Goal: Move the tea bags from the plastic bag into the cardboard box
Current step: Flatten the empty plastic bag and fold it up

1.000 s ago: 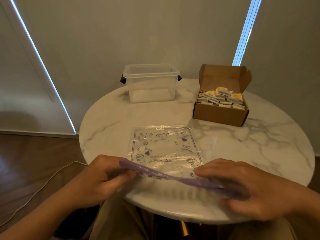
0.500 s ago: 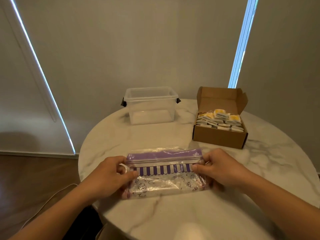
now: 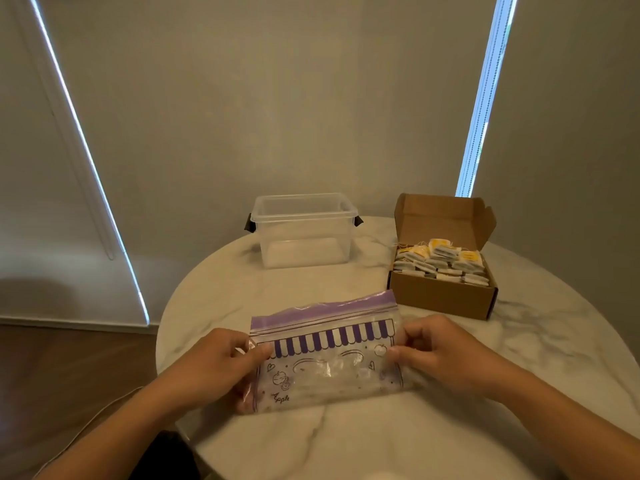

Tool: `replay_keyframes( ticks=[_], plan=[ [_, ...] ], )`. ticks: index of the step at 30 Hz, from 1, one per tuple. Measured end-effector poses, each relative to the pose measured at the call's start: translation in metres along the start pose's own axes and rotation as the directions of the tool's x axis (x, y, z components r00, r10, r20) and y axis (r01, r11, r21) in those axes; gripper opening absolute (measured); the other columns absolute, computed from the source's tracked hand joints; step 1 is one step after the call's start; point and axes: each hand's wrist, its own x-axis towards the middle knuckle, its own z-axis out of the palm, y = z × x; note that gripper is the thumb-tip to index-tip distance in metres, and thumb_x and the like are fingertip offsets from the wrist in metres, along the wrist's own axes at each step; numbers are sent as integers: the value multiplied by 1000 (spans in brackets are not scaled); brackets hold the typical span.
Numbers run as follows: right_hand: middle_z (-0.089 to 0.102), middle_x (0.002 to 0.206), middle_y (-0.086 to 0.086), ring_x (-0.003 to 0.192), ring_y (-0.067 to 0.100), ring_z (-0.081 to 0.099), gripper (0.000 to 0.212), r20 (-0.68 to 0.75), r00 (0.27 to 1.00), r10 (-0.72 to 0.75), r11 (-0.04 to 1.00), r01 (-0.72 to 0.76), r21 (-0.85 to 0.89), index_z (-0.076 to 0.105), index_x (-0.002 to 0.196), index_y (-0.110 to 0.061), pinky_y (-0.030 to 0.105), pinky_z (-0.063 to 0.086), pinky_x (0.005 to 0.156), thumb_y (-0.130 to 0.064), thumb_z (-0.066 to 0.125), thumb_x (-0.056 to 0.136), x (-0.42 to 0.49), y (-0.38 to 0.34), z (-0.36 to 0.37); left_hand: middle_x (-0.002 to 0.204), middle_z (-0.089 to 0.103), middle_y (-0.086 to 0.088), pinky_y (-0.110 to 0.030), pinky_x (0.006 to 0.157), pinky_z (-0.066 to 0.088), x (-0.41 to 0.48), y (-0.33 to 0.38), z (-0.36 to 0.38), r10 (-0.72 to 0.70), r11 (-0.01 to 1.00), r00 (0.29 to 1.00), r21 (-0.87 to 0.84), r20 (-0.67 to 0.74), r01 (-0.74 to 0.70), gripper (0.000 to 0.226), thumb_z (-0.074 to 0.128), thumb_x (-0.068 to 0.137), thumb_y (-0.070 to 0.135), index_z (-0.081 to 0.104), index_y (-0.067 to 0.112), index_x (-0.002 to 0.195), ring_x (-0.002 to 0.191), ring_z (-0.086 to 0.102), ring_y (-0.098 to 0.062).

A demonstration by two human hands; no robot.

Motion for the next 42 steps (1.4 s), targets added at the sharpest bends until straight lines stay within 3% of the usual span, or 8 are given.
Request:
replay_keyframes(
  ticks=[5,9,15,25,29,32,34,42],
  plan=[
    [72,67,-1,54,5,60,17,-120,989,85,995,-90,-33,72,81,-15,17,45,52,-29,67,90,16,-3,6,89,74,-16,-31,71,55,-7,-4,-22,76,973,958,-232,276,-11,37,75,83,8,58,7,115,81,71,-26],
    [68,58,1,48,6,57,18,-191,967,171,985,-169,23,67,77,-13,26,48,51,-27,70,88,23,4,9,77,71,-22,-28,61,51,4,-9,-20,67,980,982,-195,176,-31,24,65,89,-4,49,0,107,68,67,-28],
    [66,72,-2,49,7,58,34,-323,929,182,975,-212,-63,53,103,-30,19,40,43,-28,78,80,29,3,18,93,69,-10,-36,66,58,14,-9,-15,78,995,995,-72,64,-73,92,79,73,1,35,59,129,71,71,-28],
    [62,99,-14,84,7,53,19,-285,954,87,921,-186,-342,73,106,-36,23,42,67,-30,66,89,43,10,26,88,66,14,-16,67,53,21,7,-22,-8,886,985,458,173,-73,37,58,92,17,61,37,123,65,64,0],
    [63,103,-8,72,8,61,18,-266,958,111,902,-209,-378,73,103,-40,29,53,67,-33,63,89,46,13,28,99,55,14,-25,80,49,23,23,-2,290,749,956,634,-51,-193,27,51,96,32,63,35,120,88,55,-5],
    [62,102,-9,75,8,60,18,-267,957,111,892,-214,-399,72,104,-41,30,52,70,-34,62,90,46,13,28,141,40,14,-30,107,37,26,34,27,438,693,891,586,121,-420,45,38,99,45,39,37,143,128,41,-11],
    [63,105,-8,79,8,60,20,-257,960,107,884,-211,-417,71,107,-40,30,53,72,-35,61,91,45,9,28,162,-2,13,-31,122,6,30,35,46,330,609,897,659,295,-441,64,25,100,55,6,31,156,150,-1,-11],
    [53,110,-1,101,19,49,34,-255,966,-34,632,-177,-755,64,116,-27,32,46,77,-49,44,98,34,-22,35,158,-27,9,-34,120,-13,43,25,61,231,518,899,735,373,-438,71,17,98,61,-17,31,152,144,-25,-8]
  ],
)
